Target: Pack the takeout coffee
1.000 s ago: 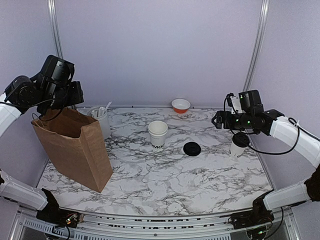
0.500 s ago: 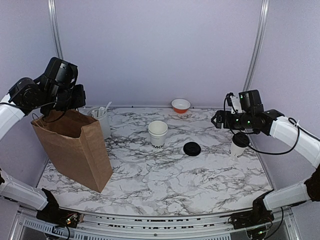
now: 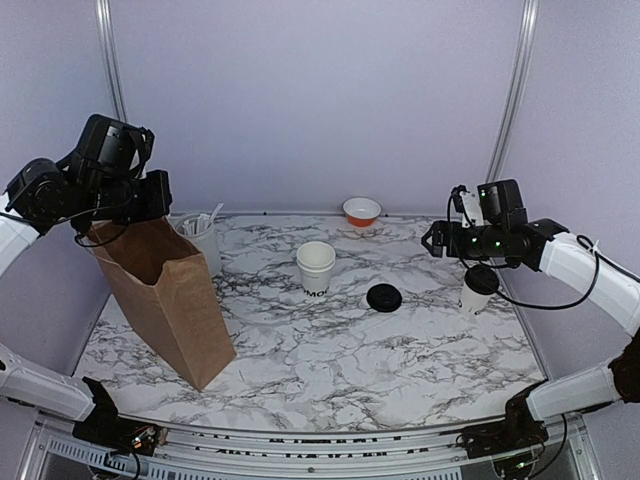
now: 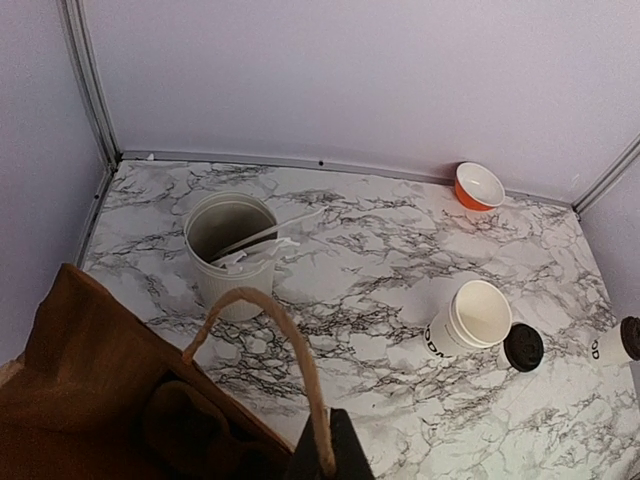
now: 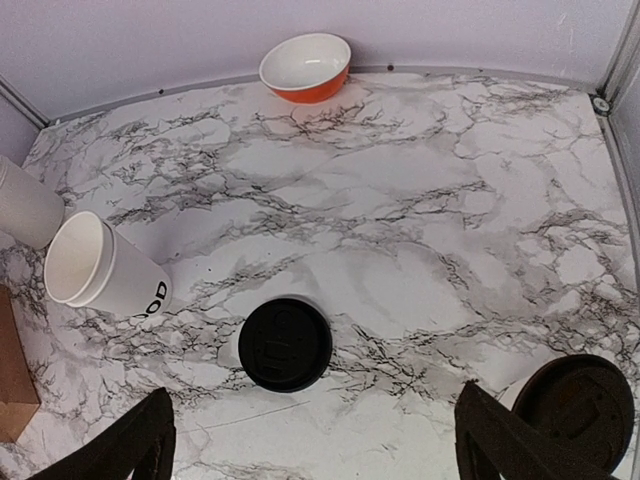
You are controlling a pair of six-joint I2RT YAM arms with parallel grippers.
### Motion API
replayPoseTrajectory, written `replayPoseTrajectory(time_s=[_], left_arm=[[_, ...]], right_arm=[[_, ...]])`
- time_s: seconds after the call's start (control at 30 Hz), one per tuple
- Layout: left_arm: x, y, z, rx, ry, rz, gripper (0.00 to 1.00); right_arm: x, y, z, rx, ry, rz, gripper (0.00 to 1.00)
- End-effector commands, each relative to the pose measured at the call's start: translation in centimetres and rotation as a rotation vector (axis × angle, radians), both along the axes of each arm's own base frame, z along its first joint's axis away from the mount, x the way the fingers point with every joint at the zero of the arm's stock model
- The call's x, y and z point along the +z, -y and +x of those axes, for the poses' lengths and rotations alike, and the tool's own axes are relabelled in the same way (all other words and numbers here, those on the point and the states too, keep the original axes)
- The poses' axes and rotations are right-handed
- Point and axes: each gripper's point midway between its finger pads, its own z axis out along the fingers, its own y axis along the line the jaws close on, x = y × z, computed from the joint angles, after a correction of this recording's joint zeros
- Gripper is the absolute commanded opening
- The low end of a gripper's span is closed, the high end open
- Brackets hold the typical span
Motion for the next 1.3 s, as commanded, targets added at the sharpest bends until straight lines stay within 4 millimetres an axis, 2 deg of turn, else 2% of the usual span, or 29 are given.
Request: replayPoseTrajectory(time_s=[0.0, 0.4, 0.6, 0.9, 1.03, 1.27], left_arm=[[1.0, 1.0, -0.7, -0.070, 0.018, -0.044, 0.00], [2.6, 5.4, -2.2, -0.230, 0.036, -0.081, 0.00], [3.3, 8.7, -3.1, -0.332, 0.042, -0.092, 0.00], [2.5, 13.7, -4.8, -0.482, 0.031, -0.101, 0.00], [1.8, 15.0, -5.3, -0.528, 0.018, -0.091, 0.00], [1.9, 16.9, -6.7, -0.620, 0.015, -0.100, 0.00]], right_arm=[[1.8, -0.8, 0.5, 0.009, 0.038, 0.023, 0.94], [1.3, -1.1, 0.5, 0.014, 0.020, 0.020, 0.93], [1.5, -1.2, 0.6, 0.018, 0.026, 0.020, 0.93], [1.3, -1.2, 0.2, 0.023, 0.017, 0.022, 0.94], [1.1, -1.5, 0.0, 0.027, 0.012, 0.022, 0.94], [1.1, -2.2, -0.3, 0.041, 0.011, 0.016, 0.94]])
